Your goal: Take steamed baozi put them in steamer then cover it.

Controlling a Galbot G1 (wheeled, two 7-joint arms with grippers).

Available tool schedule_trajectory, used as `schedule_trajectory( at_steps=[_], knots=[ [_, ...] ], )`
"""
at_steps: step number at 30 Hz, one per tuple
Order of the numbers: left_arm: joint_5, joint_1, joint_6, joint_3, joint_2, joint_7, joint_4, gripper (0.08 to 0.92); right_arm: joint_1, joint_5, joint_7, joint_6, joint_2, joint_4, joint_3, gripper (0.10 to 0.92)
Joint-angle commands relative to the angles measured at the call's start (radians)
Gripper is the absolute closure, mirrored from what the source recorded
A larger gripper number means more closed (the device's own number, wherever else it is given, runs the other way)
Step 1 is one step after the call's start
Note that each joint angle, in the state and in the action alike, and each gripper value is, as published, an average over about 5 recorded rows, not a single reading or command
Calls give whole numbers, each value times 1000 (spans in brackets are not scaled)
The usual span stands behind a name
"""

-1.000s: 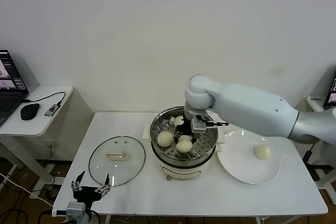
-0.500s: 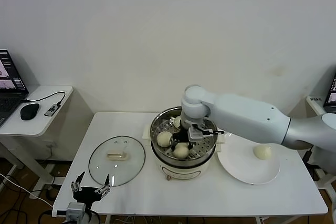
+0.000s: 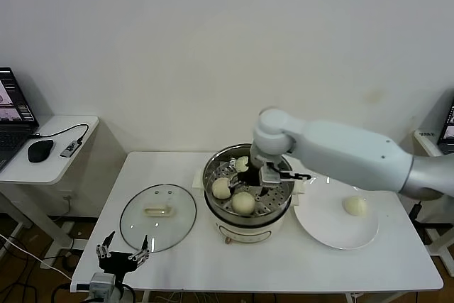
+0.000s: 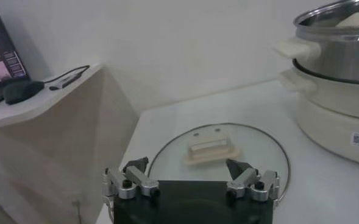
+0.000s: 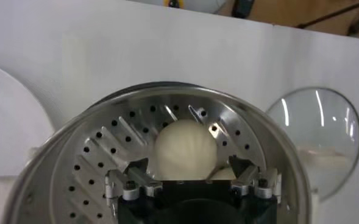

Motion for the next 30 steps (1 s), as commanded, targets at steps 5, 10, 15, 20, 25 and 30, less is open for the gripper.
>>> schedule_trajectory(
  at_steps=[5, 10, 15, 20, 25, 30],
  knots=[
    [-8, 2, 6, 5, 13, 12, -15, 177, 205, 247, -53, -340, -228, -147, -34, 203],
    [-18, -4, 11, 13, 23, 16, -18, 177, 218, 339, -58, -570, -315, -218, -100, 203],
    [-16, -10, -6, 18, 25, 16, -8, 177, 118, 414, -64, -861, -395, -220, -55, 203],
    [-26, -13, -24, 19, 27, -2, -6, 177, -29, 363, -66, -952, -421, -256, 71, 203],
    [-56, -11, 15, 25, 35, -7, -4, 177, -172, 223, -55, -892, -408, -323, 192, 203],
    [-63, -16, 22, 22, 39, 2, 15, 177, -302, 172, 4, -844, -381, -376, 288, 203]
  ],
)
